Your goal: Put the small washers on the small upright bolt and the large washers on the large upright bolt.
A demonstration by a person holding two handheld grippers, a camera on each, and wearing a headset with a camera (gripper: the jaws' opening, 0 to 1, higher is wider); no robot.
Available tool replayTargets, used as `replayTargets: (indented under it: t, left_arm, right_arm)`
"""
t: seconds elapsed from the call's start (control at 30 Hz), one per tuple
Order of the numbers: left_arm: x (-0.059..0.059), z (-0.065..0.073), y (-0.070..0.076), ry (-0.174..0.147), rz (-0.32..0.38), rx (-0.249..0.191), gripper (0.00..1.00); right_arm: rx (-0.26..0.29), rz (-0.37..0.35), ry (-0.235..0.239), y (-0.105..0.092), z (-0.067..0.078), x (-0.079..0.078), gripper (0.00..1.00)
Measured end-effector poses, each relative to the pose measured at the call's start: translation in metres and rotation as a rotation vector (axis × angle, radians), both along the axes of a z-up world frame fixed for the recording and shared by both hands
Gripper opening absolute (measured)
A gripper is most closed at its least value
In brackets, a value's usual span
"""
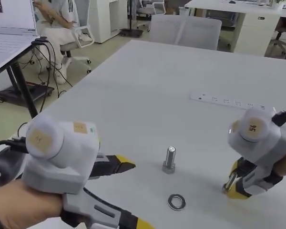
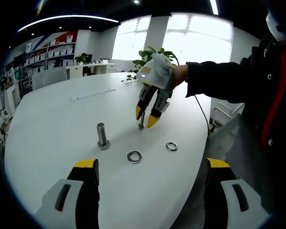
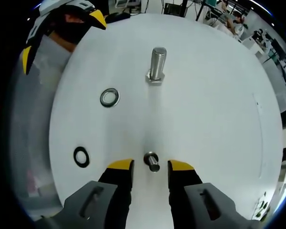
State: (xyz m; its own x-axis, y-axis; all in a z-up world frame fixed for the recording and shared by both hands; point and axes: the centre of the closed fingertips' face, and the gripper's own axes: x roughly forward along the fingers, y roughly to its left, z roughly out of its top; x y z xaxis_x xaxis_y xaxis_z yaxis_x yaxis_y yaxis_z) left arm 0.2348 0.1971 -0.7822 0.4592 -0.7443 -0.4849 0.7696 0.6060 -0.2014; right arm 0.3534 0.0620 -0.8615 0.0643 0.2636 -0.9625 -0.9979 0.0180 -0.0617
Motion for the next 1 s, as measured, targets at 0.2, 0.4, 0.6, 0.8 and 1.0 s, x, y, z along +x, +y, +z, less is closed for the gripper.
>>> replayTargets:
  t: [0.2, 0.4, 0.6, 0.8, 1.0]
  left_arm:
    - [0.0, 0.0, -0.001, -0.002, -0.002, -0.001, 0.91]
    - [0.0, 0.001, 0.0, -0.002, -0.005, 0.0, 0.92]
    - [0.0, 0.002, 0.0, -0.005, -0.01, -0.001, 0.92]
    - [0.001, 0.003, 0.001, -0.012, -0.006, -0.003, 0.92]
    - [0.002, 0.005, 0.001, -0.018, -0.006, -0.007, 0.92]
  right_arm:
    - [0.0, -0.011, 0.0, -0.006, 0.0, -0.002, 0.35]
    - [-0.004, -0.025, -0.005, -0.014, 0.001, -0.003, 0.38]
    - [-0.008, -0.035, -0.007, -0.021, 0.003, -0.008, 0.4]
    - [-0.01, -0.045, -0.009, -0.027, 0.007, -0.016, 0.41]
    - [-0.01, -0.05, 0.001, -0.032, 0.006, -0.029, 0.41]
